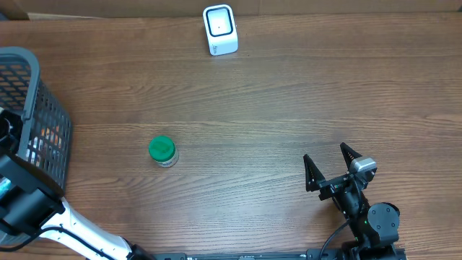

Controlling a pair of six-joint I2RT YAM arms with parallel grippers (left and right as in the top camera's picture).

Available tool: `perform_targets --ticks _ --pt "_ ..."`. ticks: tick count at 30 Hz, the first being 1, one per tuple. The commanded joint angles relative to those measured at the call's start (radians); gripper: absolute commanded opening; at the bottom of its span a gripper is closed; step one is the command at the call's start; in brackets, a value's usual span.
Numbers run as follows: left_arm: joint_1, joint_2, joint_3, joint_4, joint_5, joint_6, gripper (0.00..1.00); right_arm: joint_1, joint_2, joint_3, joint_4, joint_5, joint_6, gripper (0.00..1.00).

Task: Scan the item barcode
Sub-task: 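Reach the left gripper into the basket and grasp the clear snack bag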

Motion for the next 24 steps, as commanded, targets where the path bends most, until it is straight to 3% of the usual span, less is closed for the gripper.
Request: perform_targets --ticks 1,17,24 --pt "0.005 0.0 0.077 -0.037 -0.013 0.005 0.06 0.005 -0.01 0.001 0.006 -0.002 -0.004 1.0" --pt "0.003 -0.002 0.479 -0.32 -0.005 0.005 0.04 0.005 -0.01 0.001 0.006 -0.002 -0.004 1.0" --pt "0.0 -0.048 0.708 -0.37 0.226 -0.001 0.04 0.005 -0.01 0.001 0.006 -0.002 -0.004 1.0"
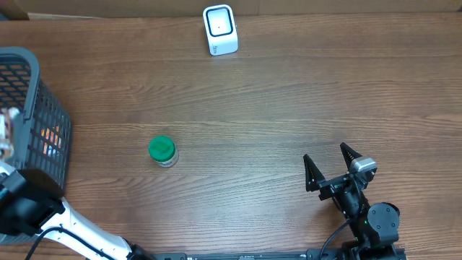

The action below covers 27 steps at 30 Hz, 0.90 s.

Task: Scan the item barcode
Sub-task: 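Reach the left gripper into the basket and grasp the clear snack bag, then carry the snack bag toward the scanner and drop it on the table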

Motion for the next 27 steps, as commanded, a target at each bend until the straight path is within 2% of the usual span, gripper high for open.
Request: perform_targets --ticks 1,4,10,15,18,21,27 --pt "-0.004 -0.07 0.113 0.003 0.172 -0.019 0.04 0.006 -0.01 0.001 0.006 -0.002 -0.004 1.0" --pt "-0.016 -0.132 0.164 0.027 0.218 -0.038 0.04 0.006 -0.01 0.001 0.006 -0.002 -0.004 1.0" --pt "-0.07 -0.294 0.19 0.054 0.217 -0.051 0.04 0.006 -0.01 0.001 0.006 -0.002 -0.004 1.0" --pt "-0.21 -0.42 0.19 0.03 0.212 -0.032 0.04 0.006 -0.01 0.001 0.006 -0.002 -0.004 1.0" --pt "-0.357 -0.46 0.188 -0.002 0.182 -0.011 0.04 0.006 -0.01 0.001 0.006 -0.002 -0.004 1.0" --pt "-0.578 -0.465 0.174 -0.002 0.155 0.021 0.04 0.006 -0.01 0.001 0.006 -0.002 -0.004 1.0" --pt "-0.961 -0.424 0.052 -0.002 -0.077 -0.089 0.04 0.006 -0.01 0.001 0.006 -0.002 -0.004 1.0"
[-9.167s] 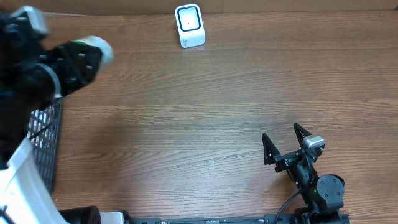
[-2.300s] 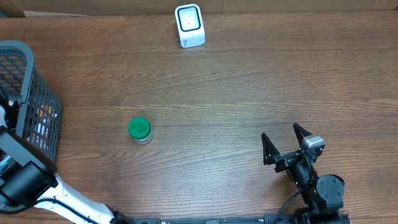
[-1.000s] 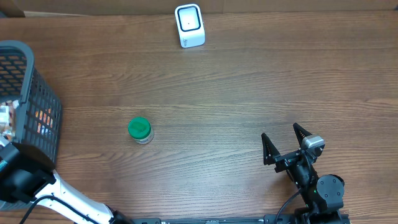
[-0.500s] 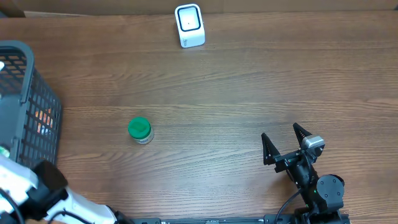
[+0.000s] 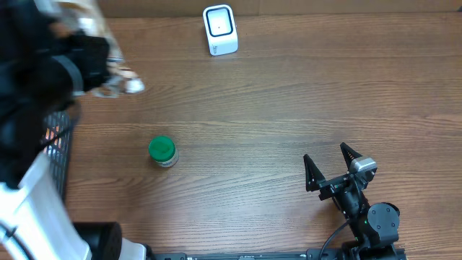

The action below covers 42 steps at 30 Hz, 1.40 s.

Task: Scan the item barcode
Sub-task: 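Carry the snack bag toward the scanner and drop it on the table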

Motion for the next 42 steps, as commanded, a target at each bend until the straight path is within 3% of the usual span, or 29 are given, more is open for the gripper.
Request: perform_targets --ticks 1,7,12,21,28,30,32,33,35,42 --pt "-0.194 0.053 -0.095 -0.002 -0.19 -0.078 0.04 0.006 -0.01 0.001 0.006 -0.001 -0.003 1.0" --pt "-0.389 0.169 -0.278 -0.001 -0.268 -0.257 0.04 0.006 -0.01 0.001 0.006 -0.001 -0.003 1.0" --pt "-0.457 0.307 -0.394 0.0 -0.26 -0.353 0.04 0.006 -0.01 0.001 0.006 -0.001 -0.003 1.0" --pt "-0.514 0.568 -0.488 -0.002 -0.188 -0.371 0.04 0.006 -0.01 0.001 0.006 -0.001 -0.003 1.0" --pt "-0.536 0.661 -0.488 0.009 -0.172 -0.337 0.07 0.006 -0.01 0.001 0.006 -0.001 -0.003 1.0" --pt "-0.537 0.661 -0.488 0.015 -0.172 -0.309 0.19 0.006 -0.01 0.001 0.006 -0.001 -0.003 1.0" --pt "-0.537 0.66 -0.485 0.019 -0.172 -0.269 0.71 0.006 -0.01 0.001 0.006 -0.001 -0.003 1.0" --pt "-0.536 0.66 -0.485 0.016 -0.169 -0.243 0.8 0.006 -0.01 0.001 0.006 -0.001 -0.003 1.0" --pt "-0.53 0.66 -0.483 0.008 -0.161 -0.218 0.83 0.006 -0.01 0.001 0.006 -0.001 -0.003 1.0" --pt "-0.515 0.604 -0.4 -0.002 -0.139 -0.168 0.77 0.006 -0.01 0.001 0.006 -0.001 -0.003 1.0"
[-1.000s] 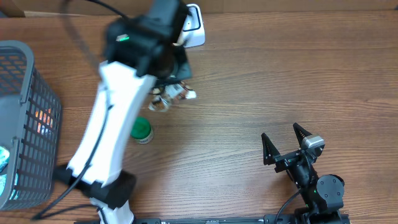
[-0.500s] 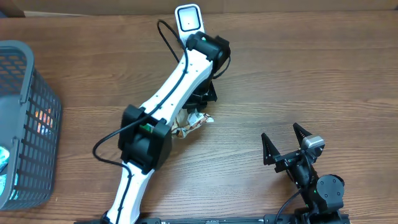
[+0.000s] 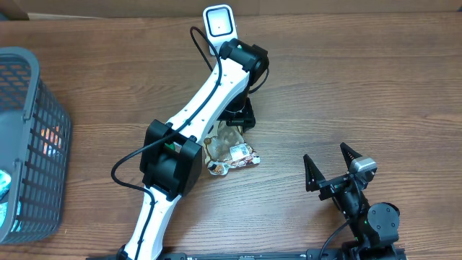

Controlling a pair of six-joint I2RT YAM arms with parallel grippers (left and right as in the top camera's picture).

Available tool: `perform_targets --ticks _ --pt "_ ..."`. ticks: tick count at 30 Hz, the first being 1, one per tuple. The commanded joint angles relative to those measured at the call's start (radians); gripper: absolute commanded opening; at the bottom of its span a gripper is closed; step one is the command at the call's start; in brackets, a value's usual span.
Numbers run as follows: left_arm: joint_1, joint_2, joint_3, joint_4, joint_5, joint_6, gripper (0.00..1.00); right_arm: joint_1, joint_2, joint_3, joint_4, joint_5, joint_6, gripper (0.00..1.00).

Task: Scan the item barcode
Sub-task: 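Carry the snack bag toward the scanner and drop it on the table, then return the left gripper into the basket toward the orange box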

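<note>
A crinkled snack packet [image 3: 232, 152] with a white label lies at mid-table in the overhead view. Its upper end narrows up into my left gripper [image 3: 239, 120], which looks shut on it. The left arm [image 3: 206, 94] reaches across the table from the near left. The white barcode scanner [image 3: 219, 29] stands at the far edge, just beyond the left wrist. My right gripper [image 3: 329, 167] is open and empty near the front right, well away from the packet.
A dark mesh basket [image 3: 32, 94] with several items inside stands at the left edge. The left arm's elbow [image 3: 170, 160] covers the table left of the packet. A cardboard strip [image 3: 346, 6] runs along the far edge.
My left gripper has moved with the packet from high at the far left, near the basket, to mid-table below the scanner. The packet now touches the table. The arm now hides the green-lidded jar.
My left arm was first down in the basket at the left. Then it had risen with something pale in its fingers. Then it held a packet high beside the basket. Now the packet is at mid-table near the scanner. The right arm stayed still and open.
</note>
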Motion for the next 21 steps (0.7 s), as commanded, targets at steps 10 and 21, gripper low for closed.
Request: perform_targets --ticks 10,21 --pt "0.112 -0.402 0.188 -0.002 -0.04 0.089 0.75 0.006 -0.01 0.001 0.006 -0.002 -0.003 1.0" --pt "0.668 -0.782 0.186 -0.002 -0.04 0.159 0.7 0.006 -0.01 0.001 0.006 -0.002 -0.003 1.0"
